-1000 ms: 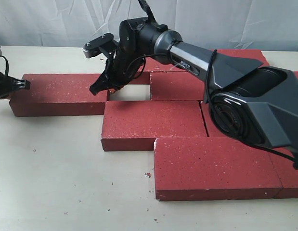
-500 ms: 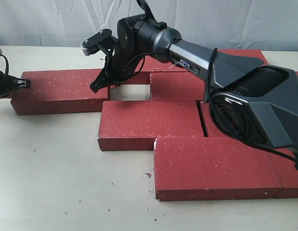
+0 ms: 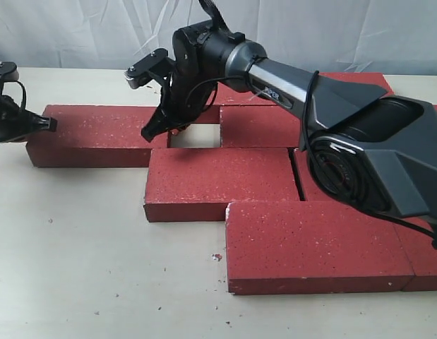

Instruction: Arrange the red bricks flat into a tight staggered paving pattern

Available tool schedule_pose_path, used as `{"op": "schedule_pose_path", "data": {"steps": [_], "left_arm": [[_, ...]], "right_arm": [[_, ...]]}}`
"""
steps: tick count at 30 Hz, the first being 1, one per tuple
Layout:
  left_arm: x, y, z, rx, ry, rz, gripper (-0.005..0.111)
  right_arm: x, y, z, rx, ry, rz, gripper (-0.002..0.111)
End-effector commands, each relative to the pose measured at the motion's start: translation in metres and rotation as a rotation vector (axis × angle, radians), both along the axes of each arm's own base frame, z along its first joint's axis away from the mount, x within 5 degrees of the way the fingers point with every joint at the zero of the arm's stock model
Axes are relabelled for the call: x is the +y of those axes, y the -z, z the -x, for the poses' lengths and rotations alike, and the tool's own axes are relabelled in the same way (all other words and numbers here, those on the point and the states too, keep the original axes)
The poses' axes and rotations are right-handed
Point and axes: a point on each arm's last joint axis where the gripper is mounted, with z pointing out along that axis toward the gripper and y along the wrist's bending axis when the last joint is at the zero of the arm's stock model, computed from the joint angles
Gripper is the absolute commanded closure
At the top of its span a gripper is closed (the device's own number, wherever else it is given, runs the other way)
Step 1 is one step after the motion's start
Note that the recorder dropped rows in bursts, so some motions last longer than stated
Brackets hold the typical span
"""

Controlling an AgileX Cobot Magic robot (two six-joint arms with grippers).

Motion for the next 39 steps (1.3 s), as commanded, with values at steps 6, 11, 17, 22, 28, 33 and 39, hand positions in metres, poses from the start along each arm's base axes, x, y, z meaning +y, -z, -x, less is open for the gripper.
{"op": "schedule_pose_path", "data": {"steps": [6, 11, 17, 22, 28, 33, 39], "left_arm": [[-0.015, -0.001, -0.002, -0.004, 0.007, 0.032, 0.107], [-0.016, -0.001, -0.002, -0.004, 0.009, 0.031, 0.107], [-0.016, -0.001, -0.002, -0.008, 0.006, 0.028, 0.107], [-0.014, -0.002, -0.003, -0.019, -0.004, 0.016, 0.107], [-0.014, -0.002, -0.003, -0.020, -0.005, 0.015, 0.107], [-0.014, -0.002, -0.004, -0.024, -0.006, 0.009, 0.107], [-0.014, -0.002, -0.003, -0.022, 0.000, 0.005, 0.107]], "right_arm": [[-0.013, -0.008, -0.004, -0.081, 0.006, 0.171, 0.109], [-0.019, -0.008, -0.003, -0.078, 0.012, 0.242, 0.109], [-0.030, -0.028, -0.006, -0.138, 0.088, 0.310, 0.109], [-0.034, -0.061, -0.002, -0.171, 0.131, 0.286, 0.109], [-0.040, -0.086, 0.005, -0.168, 0.128, 0.290, 0.109], [-0.049, -0.101, 0.016, -0.156, 0.123, 0.299, 0.109], [-0.072, -0.108, 0.041, -0.093, 0.114, 0.356, 0.109]]}}
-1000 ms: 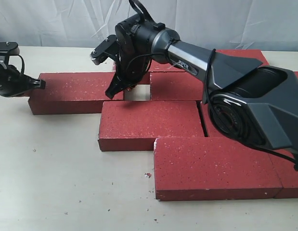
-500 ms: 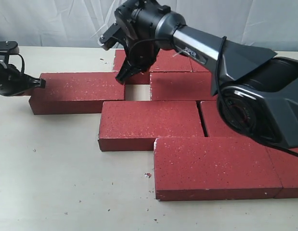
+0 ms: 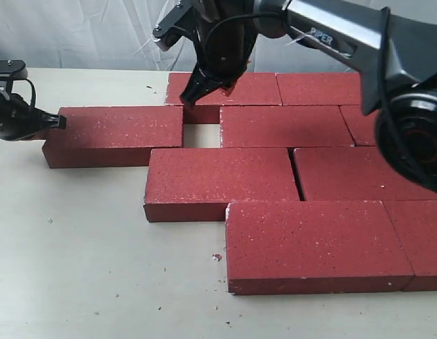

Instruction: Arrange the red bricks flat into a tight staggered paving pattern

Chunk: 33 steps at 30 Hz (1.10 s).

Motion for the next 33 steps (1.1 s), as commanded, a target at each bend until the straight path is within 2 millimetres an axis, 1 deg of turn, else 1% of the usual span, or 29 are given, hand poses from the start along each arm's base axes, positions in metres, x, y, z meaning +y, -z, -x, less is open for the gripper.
{"op": "schedule_pose_path", "data": {"steps": [1, 2, 4, 7, 10, 13, 16, 19, 21, 24, 27, 29, 31, 33], "left_arm": [[-0.002, -0.001, 0.000, -0.003, 0.008, -0.005, 0.107], [-0.002, -0.001, 0.000, -0.003, 0.008, -0.005, 0.107], [-0.002, -0.001, 0.000, -0.003, 0.008, -0.005, 0.107], [-0.003, -0.001, 0.000, 0.000, 0.011, -0.002, 0.107], [-0.003, -0.001, 0.000, 0.001, 0.012, -0.001, 0.107], [-0.004, 0.000, 0.001, 0.007, 0.017, 0.005, 0.107], [-0.005, 0.000, 0.001, 0.014, 0.008, 0.033, 0.107], [-0.007, 0.000, 0.002, 0.024, 0.010, 0.053, 0.107], [-0.008, 0.000, 0.002, 0.030, 0.016, 0.059, 0.107], [-0.008, 0.000, 0.002, 0.030, 0.016, 0.059, 0.107], [-0.008, 0.000, 0.002, 0.028, 0.009, 0.066, 0.107], [-0.009, -0.001, 0.002, 0.027, 0.002, 0.076, 0.107], [-0.012, -0.001, 0.001, 0.023, 0.006, 0.073, 0.107], [-0.019, -0.001, 0.001, 0.024, 0.024, 0.072, 0.107]], "right_arm": [[-0.023, -0.010, 0.022, 0.049, 0.007, 0.043, 0.109], [-0.029, -0.010, 0.026, 0.062, 0.012, 0.058, 0.109], [-0.044, -0.018, 0.036, 0.074, 0.028, 0.066, 0.109], [-0.061, -0.035, 0.044, 0.004, 0.049, -0.018, 0.109], [-0.081, -0.042, 0.052, -0.027, 0.062, -0.069, 0.109], [-0.105, -0.041, 0.058, -0.043, 0.094, -0.089, 0.109], [-0.128, -0.034, 0.061, -0.075, 0.150, -0.134, 0.109], [-0.143, -0.027, 0.065, -0.105, 0.183, -0.201, 0.109], [-0.147, -0.018, 0.069, -0.111, 0.187, -0.230, 0.109], [-0.146, -0.002, 0.073, -0.133, 0.162, -0.270, 0.109], [-0.141, -0.001, 0.070, -0.198, 0.133, -0.326, 0.109], [-0.141, -0.001, 0.069, -0.203, 0.131, -0.330, 0.109], [-0.141, -0.001, 0.069, -0.203, 0.131, -0.330, 0.109], [-0.141, -0.001, 0.069, -0.203, 0.131, -0.330, 0.109]]}}
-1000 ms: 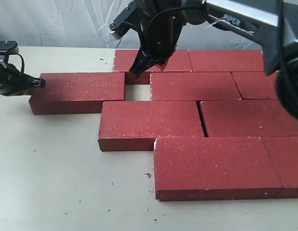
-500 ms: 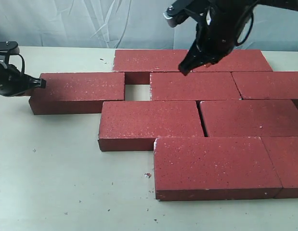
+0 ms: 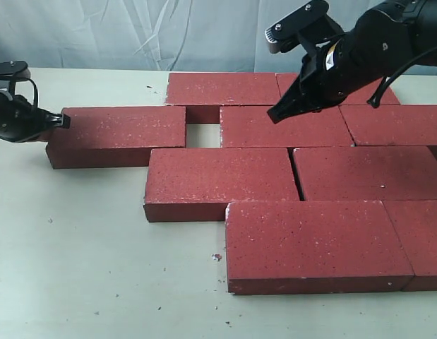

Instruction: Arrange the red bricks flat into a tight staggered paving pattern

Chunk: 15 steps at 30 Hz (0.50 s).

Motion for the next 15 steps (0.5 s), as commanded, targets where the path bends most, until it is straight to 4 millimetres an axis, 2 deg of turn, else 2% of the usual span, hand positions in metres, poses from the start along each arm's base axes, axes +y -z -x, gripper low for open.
{"op": "schedule_pose_path", "data": {"steps": [1, 7, 15], "left_arm": [[-0.017, -0.001, -0.001, -0.005, 0.037, 0.006, 0.107], [-0.035, -0.002, -0.002, -0.030, 0.097, -0.022, 0.107], [-0.042, 0.003, -0.005, -0.037, 0.087, -0.031, 0.107]], "right_arm": [[-0.001, -0.003, 0.000, -0.019, 0.003, -0.014, 0.109], [-0.001, -0.003, 0.000, -0.019, 0.003, -0.014, 0.109], [-0.001, -0.003, 0.000, -0.019, 0.003, -0.014, 0.109]]}}
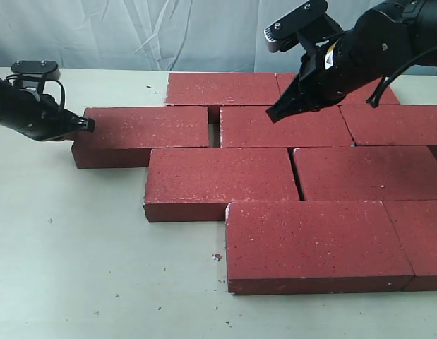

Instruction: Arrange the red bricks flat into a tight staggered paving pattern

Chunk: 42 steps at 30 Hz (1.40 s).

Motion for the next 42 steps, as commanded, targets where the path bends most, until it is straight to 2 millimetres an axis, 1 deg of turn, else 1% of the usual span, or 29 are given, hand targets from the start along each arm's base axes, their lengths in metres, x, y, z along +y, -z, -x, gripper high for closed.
{"op": "schedule_pose_path", "data": {"steps": [1, 3, 5, 10, 17, 20, 24, 27, 31, 33, 40, 42], "left_arm": [[-0.006, 0.005, -0.003, -0.005, -0.015, 0.001, 0.107], [-0.012, 0.013, -0.007, 0.014, 0.004, 0.012, 0.107], [-0.016, 0.014, -0.009, 0.016, 0.021, 0.012, 0.107], [-0.025, 0.012, -0.009, 0.007, 0.049, 0.006, 0.107], [-0.026, 0.013, -0.008, 0.012, 0.051, 0.015, 0.107], [-0.032, 0.013, -0.007, 0.013, 0.079, 0.012, 0.107], [-0.030, 0.013, -0.009, 0.000, 0.073, -0.006, 0.107], [-0.025, 0.013, -0.010, -0.015, 0.062, -0.032, 0.107], [-0.027, 0.013, -0.008, 0.001, 0.085, -0.024, 0.107], [-0.026, 0.014, -0.008, -0.003, 0.116, -0.060, 0.107], [-0.024, 0.014, -0.009, -0.015, 0.104, -0.074, 0.107], [-0.023, 0.013, -0.010, -0.022, 0.098, -0.080, 0.103]], "right_arm": [[-0.001, -0.002, 0.000, -0.011, 0.003, -0.008, 0.109], [-0.001, -0.002, 0.000, -0.013, 0.003, -0.009, 0.109], [-0.001, -0.002, 0.000, -0.011, 0.003, -0.008, 0.109], [-0.001, -0.002, 0.000, -0.011, 0.003, -0.008, 0.109], [-0.001, -0.002, 0.000, -0.010, 0.003, -0.007, 0.109], [-0.001, -0.002, 0.000, -0.012, 0.004, -0.010, 0.109], [-0.001, -0.001, 0.000, -0.009, 0.006, -0.012, 0.109], [-0.001, -0.001, 0.000, -0.009, 0.006, -0.012, 0.109], [-0.001, -0.001, 0.000, -0.009, 0.006, -0.012, 0.109], [-0.001, -0.001, 0.000, -0.009, 0.006, -0.012, 0.109], [-0.001, -0.001, 0.000, -0.009, 0.006, -0.012, 0.109], [-0.001, -0.001, 0.000, -0.007, 0.008, -0.016, 0.109]]}}
